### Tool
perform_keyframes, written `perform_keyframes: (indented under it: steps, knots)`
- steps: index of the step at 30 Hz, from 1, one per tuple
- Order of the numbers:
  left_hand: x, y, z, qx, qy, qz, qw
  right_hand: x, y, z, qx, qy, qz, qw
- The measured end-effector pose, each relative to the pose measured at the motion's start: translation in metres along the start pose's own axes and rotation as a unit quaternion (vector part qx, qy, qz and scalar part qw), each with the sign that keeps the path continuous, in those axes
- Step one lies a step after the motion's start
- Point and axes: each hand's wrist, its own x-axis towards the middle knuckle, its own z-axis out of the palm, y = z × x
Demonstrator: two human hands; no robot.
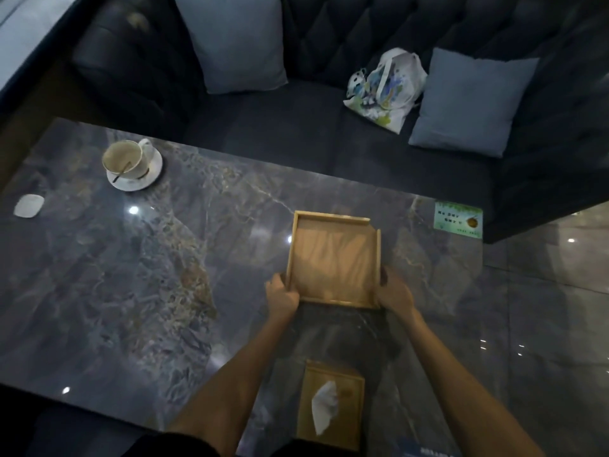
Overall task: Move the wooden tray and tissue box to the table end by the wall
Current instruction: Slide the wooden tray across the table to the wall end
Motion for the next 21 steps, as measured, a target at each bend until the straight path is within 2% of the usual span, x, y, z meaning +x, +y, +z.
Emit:
perform_keyframes:
  steps: [3, 4, 5, 6, 8, 9, 10, 12, 14, 15, 18, 21]
  knots:
    - [-0.03, 0.025, -0.01, -0.086, 0.053, -0.059, 0.993, -0.024, -0.016, 0.011, 0.095, 0.032, -0.018, 0.995]
    - [-0.038, 0.033, -0.009, -0.111, 0.072, -0.075, 0.988, -0.029, -0.019, 0.019, 0.136, 0.021, -0.039, 0.99]
    - [-0.044, 0.038, -0.005, -0.135, 0.089, -0.093, 0.982, -0.033, -0.02, 0.028, 0.157, -0.028, -0.039, 0.986]
    - [-0.049, 0.043, 0.0, -0.15, 0.096, -0.115, 0.977, -0.038, -0.022, 0.037, 0.155, -0.111, -0.023, 0.981]
    - [-0.06, 0.046, 0.011, -0.124, 0.08, -0.141, 0.979, -0.042, -0.022, 0.045, 0.084, -0.264, 0.007, 0.961]
    - [-0.063, 0.044, 0.015, -0.093, 0.07, -0.137, 0.984, -0.043, -0.028, 0.043, 0.04, -0.281, -0.014, 0.959]
    - [-0.064, 0.04, 0.018, -0.061, 0.063, -0.134, 0.987, -0.037, -0.032, 0.041, -0.003, -0.238, -0.046, 0.97]
    - [-0.062, 0.031, 0.02, -0.016, 0.068, -0.119, 0.99, -0.025, -0.047, 0.025, -0.036, -0.093, -0.083, 0.992]
    - [-0.059, 0.023, 0.017, 0.016, 0.071, -0.107, 0.992, 0.001, -0.062, 0.01, -0.009, 0.005, -0.092, 0.996]
    - [-0.058, 0.022, 0.016, 0.022, 0.069, -0.105, 0.992, 0.015, -0.069, 0.003, 0.024, 0.026, -0.105, 0.994]
    - [-0.056, 0.02, 0.016, 0.024, 0.062, -0.09, 0.994, 0.051, -0.081, 0.0, 0.057, 0.018, -0.153, 0.986]
    - [-0.058, 0.016, 0.012, 0.024, 0.06, -0.082, 0.995, 0.061, -0.082, 0.013, 0.016, -0.036, -0.117, 0.992]
